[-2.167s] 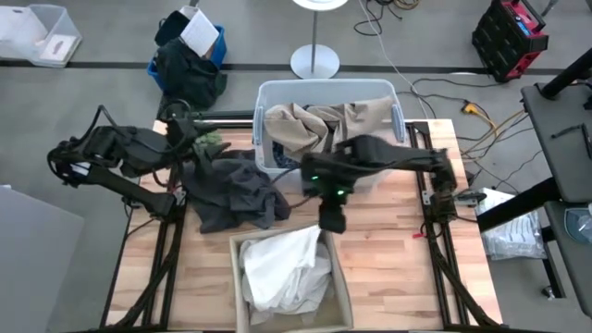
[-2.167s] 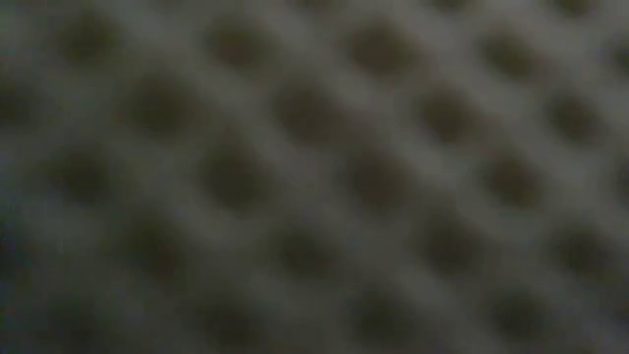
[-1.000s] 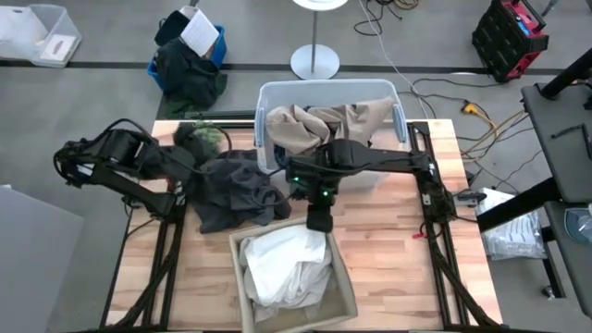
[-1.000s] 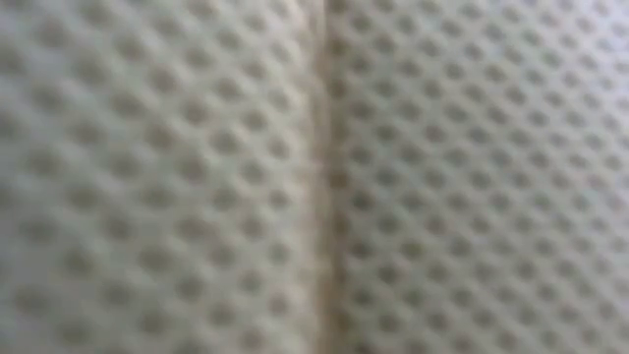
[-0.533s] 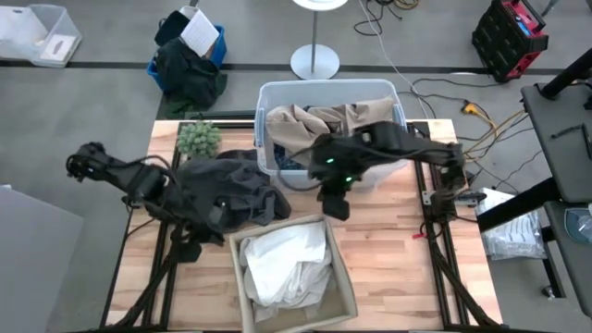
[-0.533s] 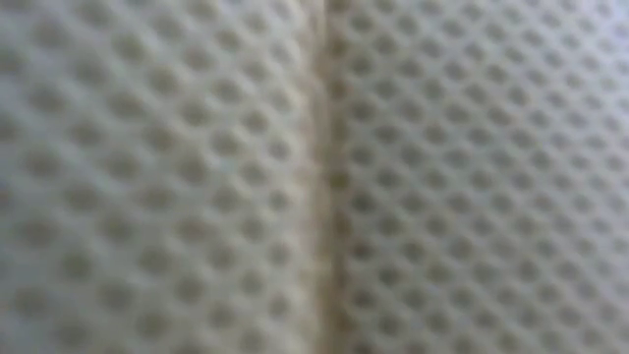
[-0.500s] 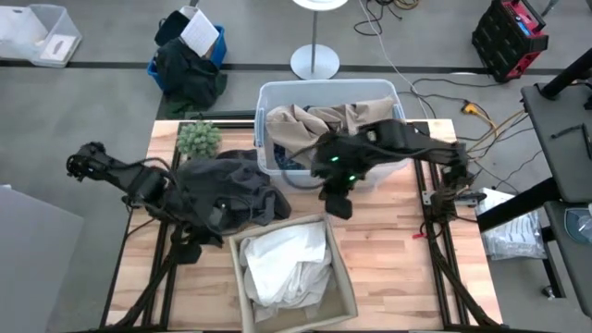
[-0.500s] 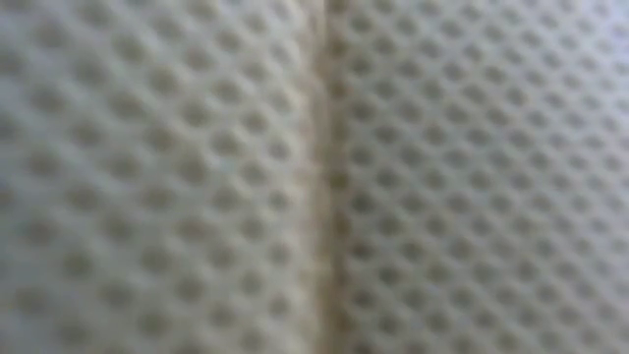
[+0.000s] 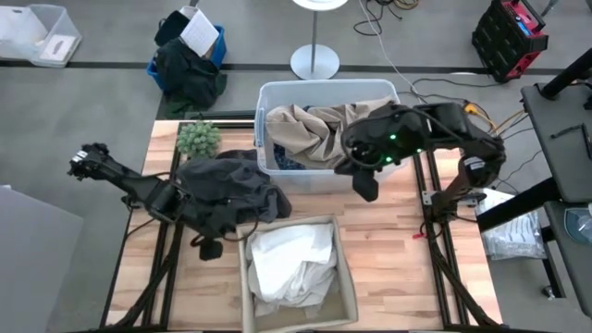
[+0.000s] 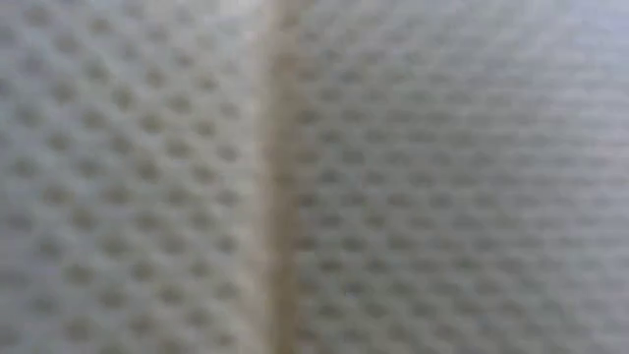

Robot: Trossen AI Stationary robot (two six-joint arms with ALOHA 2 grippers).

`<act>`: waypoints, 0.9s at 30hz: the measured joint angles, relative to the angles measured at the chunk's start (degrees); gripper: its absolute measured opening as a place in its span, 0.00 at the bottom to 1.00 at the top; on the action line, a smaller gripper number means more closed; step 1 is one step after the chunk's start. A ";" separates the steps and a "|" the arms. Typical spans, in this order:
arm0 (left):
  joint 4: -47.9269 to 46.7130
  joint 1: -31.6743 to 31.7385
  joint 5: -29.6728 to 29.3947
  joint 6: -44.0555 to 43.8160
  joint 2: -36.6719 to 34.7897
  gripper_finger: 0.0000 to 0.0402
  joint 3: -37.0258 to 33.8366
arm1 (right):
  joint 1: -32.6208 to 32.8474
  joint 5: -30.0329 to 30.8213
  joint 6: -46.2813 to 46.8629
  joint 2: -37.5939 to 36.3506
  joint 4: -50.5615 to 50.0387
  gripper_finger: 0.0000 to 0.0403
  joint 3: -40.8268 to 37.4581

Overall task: Sort clothes
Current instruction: Put the gray shorts into the transparent bin

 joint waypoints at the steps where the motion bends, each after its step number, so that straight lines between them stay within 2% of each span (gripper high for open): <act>1: -0.15 0.42 -0.17 0.00 -0.18 0.00 0.04 | 0.00 0.25 0.27 -0.35 0.00 0.03 0.00; 5: -7.61 1.01 1.61 -2.26 -1.49 0.00 2.00 | 0.02 0.67 0.39 -0.98 -0.02 0.03 0.00; 7: -15.78 0.87 -0.85 -5.04 -2.30 0.00 5.20 | 0.02 0.78 0.45 -1.09 -0.04 0.03 -0.01; 11: -28.53 1.42 -15.31 -9.19 -3.82 0.00 11.20 | 0.00 1.26 -0.96 -1.05 -0.02 0.03 -0.02; 13: -29.76 3.27 -22.54 -9.64 -4.70 0.00 12.43 | 0.00 1.30 -1.75 -0.76 0.01 0.03 0.00; 14: -29.27 4.90 -23.84 -9.58 -5.33 0.00 12.57 | 0.00 1.48 -2.23 -0.48 0.07 0.03 -0.02; 18: -27.61 14.41 -19.68 -8.31 -7.82 0.00 9.31 | 0.00 2.90 -3.70 0.55 0.27 0.03 -0.07; 21: -20.60 20.43 -14.49 -3.01 -10.06 0.03 4.23 | -0.02 2.97 -4.71 0.81 0.61 0.03 -0.07; 25: -7.61 28.41 -6.51 7.06 -12.72 0.16 -1.84 | -0.02 2.97 -5.08 1.22 1.26 0.03 -0.07; 27: -2.86 32.23 -4.75 11.54 -13.64 0.24 -4.42 | -0.02 2.96 -4.68 1.29 1.02 0.03 -0.11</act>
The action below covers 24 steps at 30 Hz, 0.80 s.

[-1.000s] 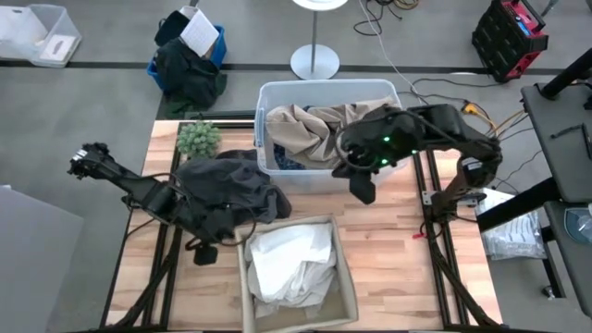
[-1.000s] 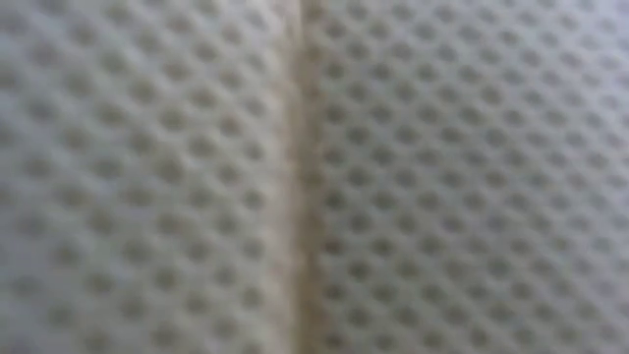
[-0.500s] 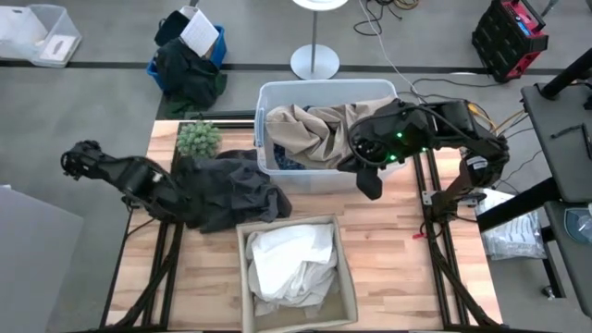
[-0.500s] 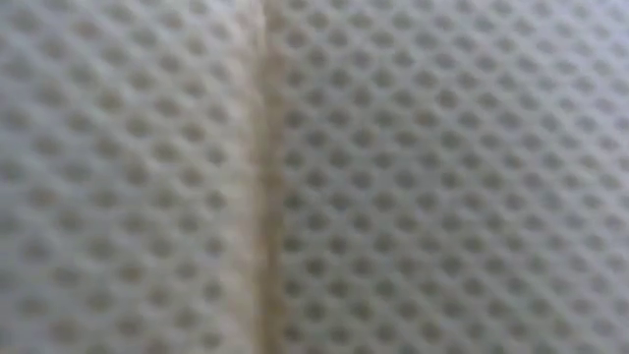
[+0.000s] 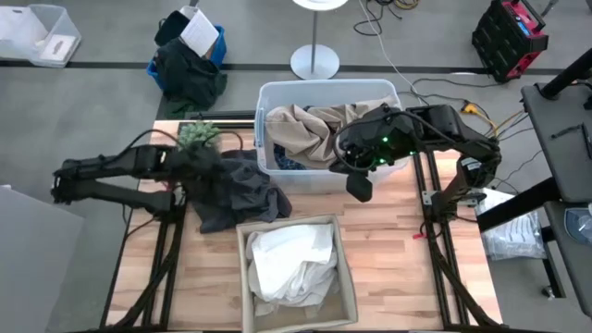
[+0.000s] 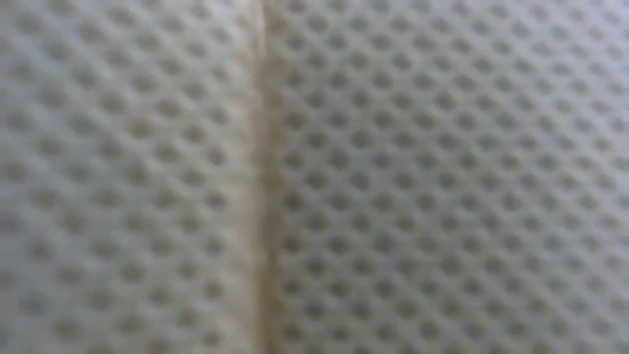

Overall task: Sort clothes
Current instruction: Put the gray shorts into the transparent bin

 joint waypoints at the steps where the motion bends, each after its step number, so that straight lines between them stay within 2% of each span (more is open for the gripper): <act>1: 2.06 1.86 0.30 1.57 -0.31 0.29 -1.32 | 0.00 -0.04 0.05 0.00 0.05 0.03 0.00; 4: 6.43 6.99 1.01 6.12 -0.46 0.41 -5.30 | 0.00 -0.24 0.83 -0.02 0.05 0.03 0.00; 7: 10.14 10.67 5.71 8.93 -0.08 0.49 -9.63 | 0.00 -0.25 1.57 -0.02 0.03 0.03 0.00; 11: 16.04 13.24 7.43 11.37 0.79 0.52 -16.32 | 0.00 -0.26 1.60 -0.02 0.06 0.03 0.00; 13: 18.93 13.93 10.34 12.94 1.28 0.51 -19.24 | 0.00 -0.26 1.60 -0.02 0.16 0.03 0.00; 15: 21.85 14.00 12.23 13.12 1.99 0.46 -21.57 | 0.00 -0.26 1.60 -0.02 0.22 0.03 0.00; 17: 22.91 14.00 12.15 13.24 2.82 0.37 -22.68 | 0.00 -0.26 1.57 -0.02 0.25 0.03 0.00; 20: 23.17 14.02 11.95 13.98 3.70 0.12 -21.89 | 0.00 -0.26 0.89 -0.02 0.48 0.03 0.00; 21: 22.87 14.02 12.28 13.98 3.82 0.06 -21.10 | 0.00 -0.24 0.48 -0.02 0.48 0.03 0.00; 24: 19.41 13.98 13.37 14.62 3.64 0.02 -16.60 | 0.00 0.37 -0.13 -0.02 1.25 0.03 0.00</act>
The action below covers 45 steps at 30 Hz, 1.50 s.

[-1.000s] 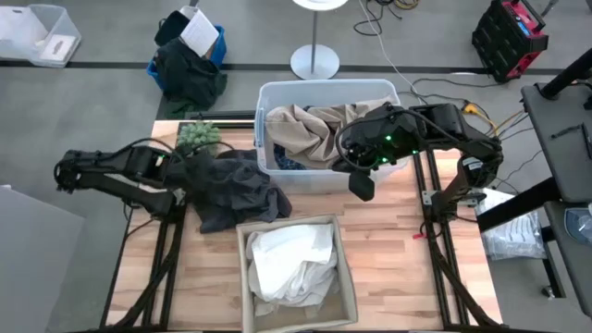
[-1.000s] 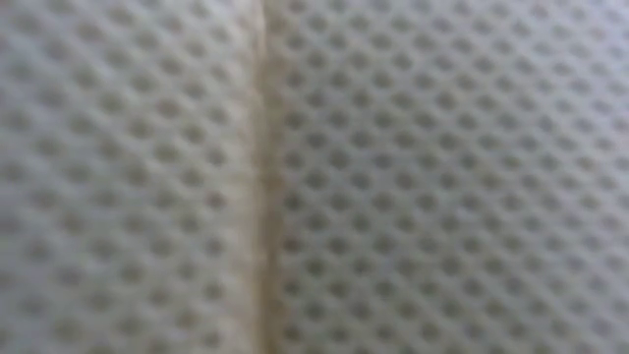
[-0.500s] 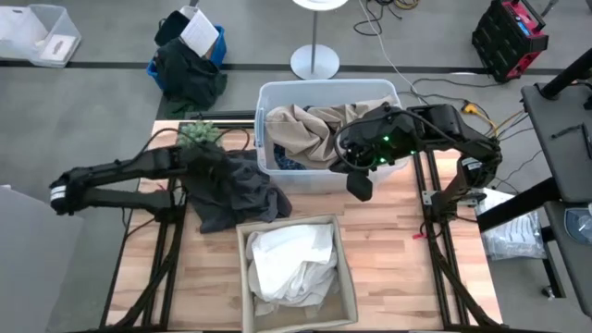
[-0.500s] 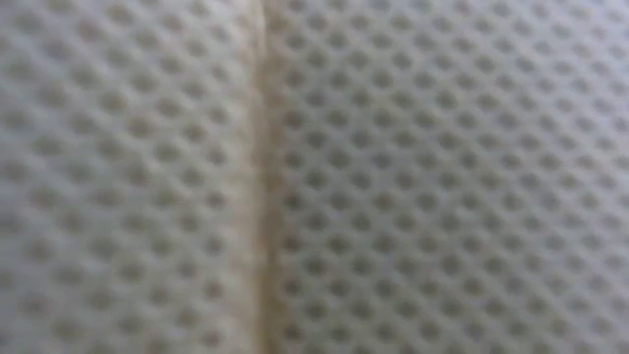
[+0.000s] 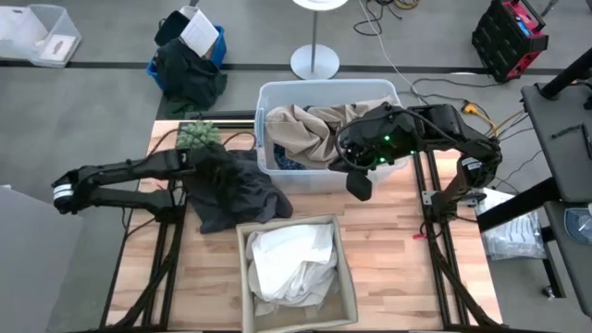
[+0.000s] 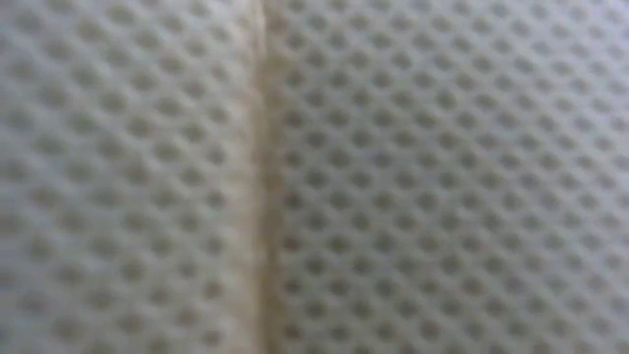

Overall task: Sort clothes
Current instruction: Put the gray shorts into the transparent bin

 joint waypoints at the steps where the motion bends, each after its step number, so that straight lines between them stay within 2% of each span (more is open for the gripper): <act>1: -1.84 -0.03 0.02 0.00 -0.07 0.01 2.24 | 0.00 0.33 -0.22 0.00 0.55 0.03 -0.04; 4: -10.75 -0.08 -0.18 0.74 -0.65 0.00 10.97 | -0.02 0.71 -0.66 0.02 1.71 0.03 -0.11; 9: -24.76 -1.04 -1.03 0.57 -0.61 0.00 29.51 | -0.02 0.78 -2.79 0.60 7.21 0.03 -0.28; 15: -27.81 -4.64 -1.97 0.01 0.63 0.00 48.90 | -0.51 0.44 -6.67 4.84 20.74 0.07 -0.33; 19: -27.78 -6.30 -2.49 1.12 2.26 0.00 57.81 | -1.44 0.26 -10.11 8.92 29.80 0.21 -0.33; 26: -27.49 -10.02 -2.45 2.32 6.72 0.00 66.88 | -3.98 1.01 -8.22 16.11 50.54 0.56 -0.12; 31: -27.46 -12.52 -2.37 3.02 10.74 0.00 69.65 | -6.16 -9.42 -1.09 21.21 59.06 0.74 0.11; 34: -26.76 -14.51 -1.53 5.01 12.78 0.00 71.20 | -7.21 -10.42 4.19 23.32 59.85 0.77 0.11; 36: -26.27 -15.55 -1.62 5.73 14.07 0.00 72.44 | -7.67 -12.85 5.12 24.22 60.42 0.76 0.13; 38: -25.81 -15.87 -1.67 5.73 15.29 0.00 74.02 | -7.78 -13.94 5.42 24.70 61.64 0.68 0.17; 40: -25.98 -15.89 -2.16 3.15 16.42 0.00 76.03 | -7.94 -14.28 5.92 24.46 62.25 0.52 0.20; 43: -28.98 -15.91 -2.28 1.98 17.61 0.05 79.58 | -8.02 -14.51 3.73 23.31 61.33 0.18 0.20; 44: -29.30 -15.91 -2.33 2.09 17.95 0.07 80.81 | -8.02 -14.74 1.62 22.64 61.04 0.10 0.16; 45: -28.97 -15.91 -2.37 2.12 18.24 0.10 82.15 | -8.02 -14.77 0.25 21.82 60.71 0.07 0.10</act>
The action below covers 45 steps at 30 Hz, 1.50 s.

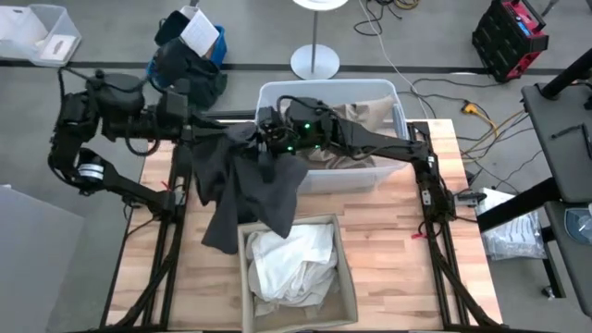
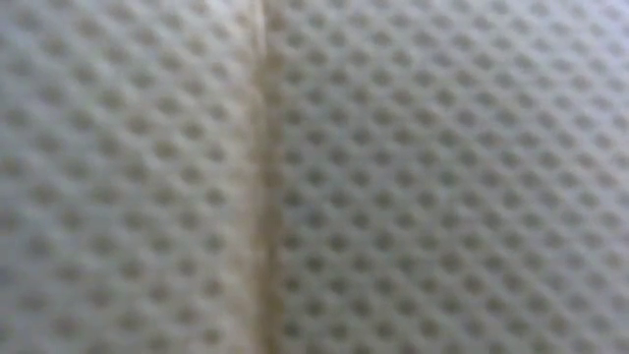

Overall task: Sort clothes
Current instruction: Put the gray shorts into the transparent bin

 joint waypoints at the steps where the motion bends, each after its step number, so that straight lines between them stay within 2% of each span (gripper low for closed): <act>1: -0.05 0.00 -0.02 0.19 0.28 0.13 1.53 | -0.01 0.09 -0.78 -0.76 -0.12 0.05 -0.01; 4: -0.33 0.00 -0.93 2.74 0.98 0.23 7.38 | -0.53 1.61 -2.48 -3.83 -0.45 0.03 -0.10; 7: -0.40 -0.03 -5.05 5.33 1.51 0.31 12.96 | -1.27 3.92 -5.24 -7.46 0.25 0.02 -0.10; 9: 2.12 -0.02 -8.31 6.04 0.12 0.35 12.04 | -1.40 8.34 -9.90 -10.13 0.81 0.02 -0.06; 15: 3.21 0.00 -15.11 5.69 -3.12 0.41 11.08 | -0.02 34.96 -35.72 -18.04 5.44 0.02 -0.06; 19: 3.03 0.01 -15.66 4.76 -4.03 0.41 11.06 | -1.24 53.14 -51.88 -22.19 5.92 0.02 0.18; 21: 3.01 0.00 -15.66 4.76 -4.31 0.41 11.06 | -2.71 58.68 -54.96 -23.09 3.79 0.02 0.23; 23: 2.96 0.00 -15.65 4.74 -4.31 0.41 11.06 | -4.09 60.96 -53.61 -23.67 -1.85 0.02 0.21; 25: 2.76 0.00 -15.72 4.75 -4.19 0.41 10.98 | -5.77 60.80 -46.40 -23.73 -11.89 0.02 0.13; 26: 2.66 0.00 -15.73 4.75 -4.16 0.41 10.97 | -6.90 58.44 -39.82 -23.47 -18.41 0.02 0.08; 29: 1.85 0.00 -15.71 4.81 -3.78 0.41 10.97 | -12.66 42.88 -19.08 -20.78 -36.21 0.02 -0.72; 31: 1.53 0.00 -15.73 5.40 -3.35 0.41 10.95 | -15.71 34.29 -13.11 -17.14 -42.64 0.02 -1.76; 34: 0.36 0.00 -15.77 5.86 -2.39 0.41 10.97 | -17.36 28.57 -10.74 -10.93 -44.49 0.03 -2.47; 38: -1.80 0.00 -15.76 5.30 -0.84 0.41 10.93 | -17.58 21.52 -10.64 -7.17 -43.34 0.08 -0.04; 41: -4.05 0.00 -15.75 4.45 0.24 0.41 10.88 | -18.38 20.93 -11.02 -7.46 -41.63 0.19 0.01; 45: -6.66 0.00 -15.76 2.61 1.11 0.41 10.88 | -19.33 23.14 -10.57 -8.90 -39.13 0.40 -0.12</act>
